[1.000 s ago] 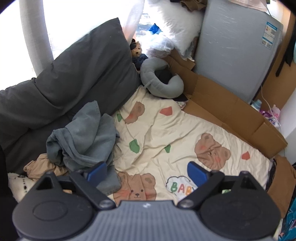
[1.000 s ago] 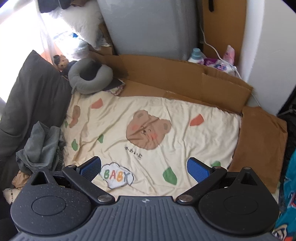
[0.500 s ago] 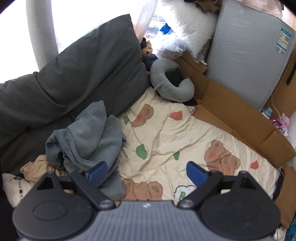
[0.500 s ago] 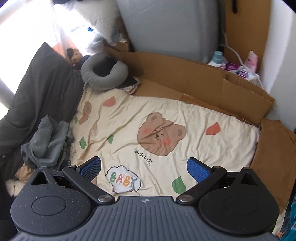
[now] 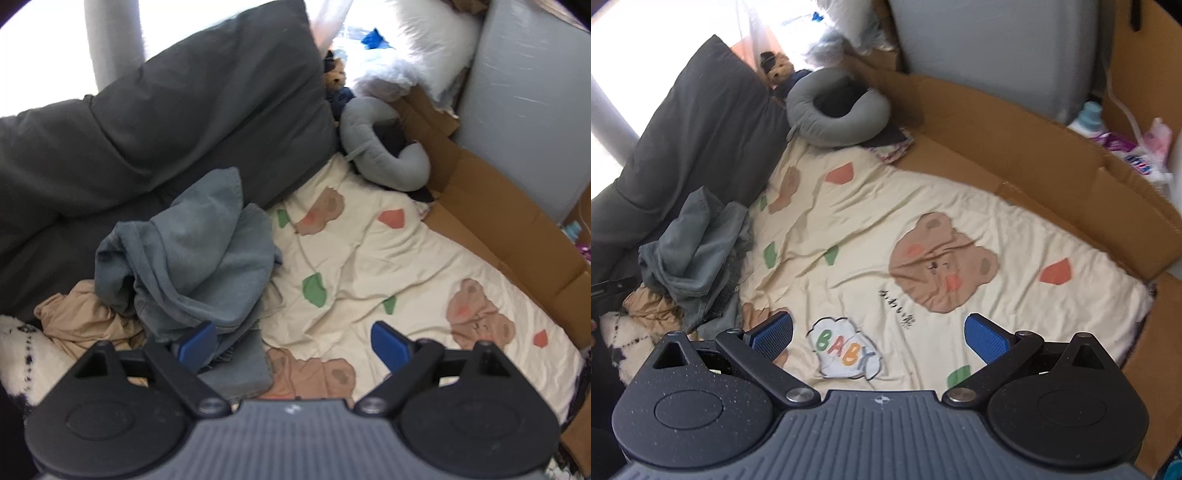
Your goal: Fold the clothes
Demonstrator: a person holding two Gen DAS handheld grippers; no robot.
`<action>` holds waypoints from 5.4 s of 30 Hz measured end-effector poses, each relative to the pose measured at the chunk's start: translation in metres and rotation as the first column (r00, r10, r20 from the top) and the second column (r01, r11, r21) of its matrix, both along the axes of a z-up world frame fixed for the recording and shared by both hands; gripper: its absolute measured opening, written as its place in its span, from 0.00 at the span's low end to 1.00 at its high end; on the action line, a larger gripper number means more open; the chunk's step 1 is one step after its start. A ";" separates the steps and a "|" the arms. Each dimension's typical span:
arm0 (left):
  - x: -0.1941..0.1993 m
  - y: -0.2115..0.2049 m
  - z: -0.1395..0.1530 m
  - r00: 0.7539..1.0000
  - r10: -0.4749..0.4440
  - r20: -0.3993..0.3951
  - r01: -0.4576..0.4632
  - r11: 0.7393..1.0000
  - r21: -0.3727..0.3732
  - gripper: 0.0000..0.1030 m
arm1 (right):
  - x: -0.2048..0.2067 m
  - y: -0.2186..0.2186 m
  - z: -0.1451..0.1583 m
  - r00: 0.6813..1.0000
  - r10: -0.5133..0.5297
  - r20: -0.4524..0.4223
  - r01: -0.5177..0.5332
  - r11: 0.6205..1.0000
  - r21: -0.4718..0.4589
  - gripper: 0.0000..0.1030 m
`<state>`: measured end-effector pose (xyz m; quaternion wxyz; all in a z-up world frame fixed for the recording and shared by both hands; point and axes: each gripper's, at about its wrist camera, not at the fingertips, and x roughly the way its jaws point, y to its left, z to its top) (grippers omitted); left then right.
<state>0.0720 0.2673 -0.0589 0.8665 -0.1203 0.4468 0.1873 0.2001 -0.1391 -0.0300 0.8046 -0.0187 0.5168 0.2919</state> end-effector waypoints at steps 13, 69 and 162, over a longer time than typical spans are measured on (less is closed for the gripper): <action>-0.020 0.048 -0.069 0.979 0.205 -0.001 -0.205 0.979 0.021 0.85 | 0.021 0.046 -0.048 0.989 0.148 0.008 -0.148 0.988 0.044 0.98; 0.062 0.083 -0.107 0.957 0.153 0.246 -0.146 0.988 -0.045 0.03 | -0.008 0.064 -0.219 0.965 0.245 -0.097 -0.238 0.968 0.075 0.91; -0.001 0.139 -0.265 0.843 0.534 0.056 -0.493 0.812 -0.313 0.72 | -0.008 0.087 -0.208 0.948 0.317 -0.022 -0.314 0.946 0.083 0.91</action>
